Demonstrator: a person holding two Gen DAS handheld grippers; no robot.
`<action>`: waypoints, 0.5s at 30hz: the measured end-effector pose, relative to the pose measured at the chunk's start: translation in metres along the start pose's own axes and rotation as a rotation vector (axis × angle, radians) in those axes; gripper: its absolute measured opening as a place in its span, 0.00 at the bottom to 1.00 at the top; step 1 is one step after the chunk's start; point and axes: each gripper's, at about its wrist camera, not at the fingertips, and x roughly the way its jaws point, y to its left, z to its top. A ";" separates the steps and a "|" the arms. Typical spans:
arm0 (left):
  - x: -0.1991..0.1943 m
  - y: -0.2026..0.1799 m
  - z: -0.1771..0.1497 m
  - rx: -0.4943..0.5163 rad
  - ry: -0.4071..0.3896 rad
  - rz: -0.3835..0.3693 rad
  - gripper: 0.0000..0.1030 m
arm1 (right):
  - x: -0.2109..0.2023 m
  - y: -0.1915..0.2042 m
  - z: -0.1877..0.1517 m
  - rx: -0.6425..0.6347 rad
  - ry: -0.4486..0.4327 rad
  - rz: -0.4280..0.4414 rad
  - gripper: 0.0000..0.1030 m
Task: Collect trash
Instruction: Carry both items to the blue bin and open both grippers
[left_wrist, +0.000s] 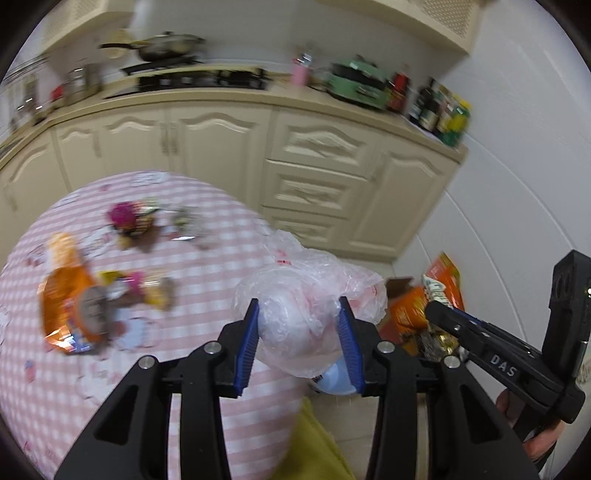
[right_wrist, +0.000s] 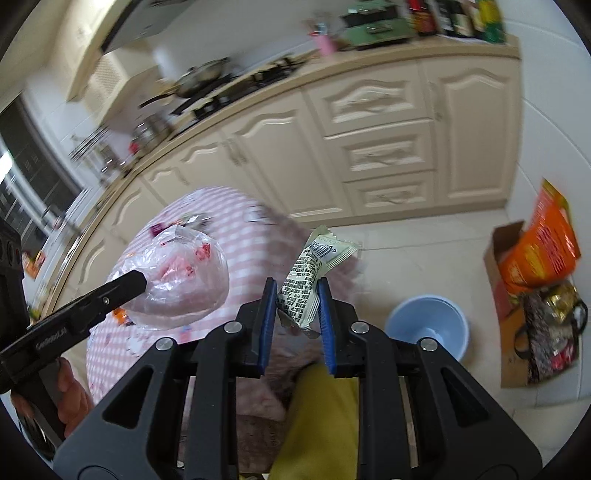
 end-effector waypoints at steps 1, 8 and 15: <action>0.006 -0.009 0.002 0.015 0.012 -0.011 0.39 | -0.001 -0.012 -0.001 0.023 0.000 -0.016 0.22; 0.065 -0.072 -0.001 0.125 0.125 -0.073 0.39 | -0.002 -0.077 -0.010 0.148 0.020 -0.101 0.22; 0.120 -0.124 -0.012 0.218 0.246 -0.112 0.40 | -0.001 -0.130 -0.025 0.261 0.055 -0.171 0.22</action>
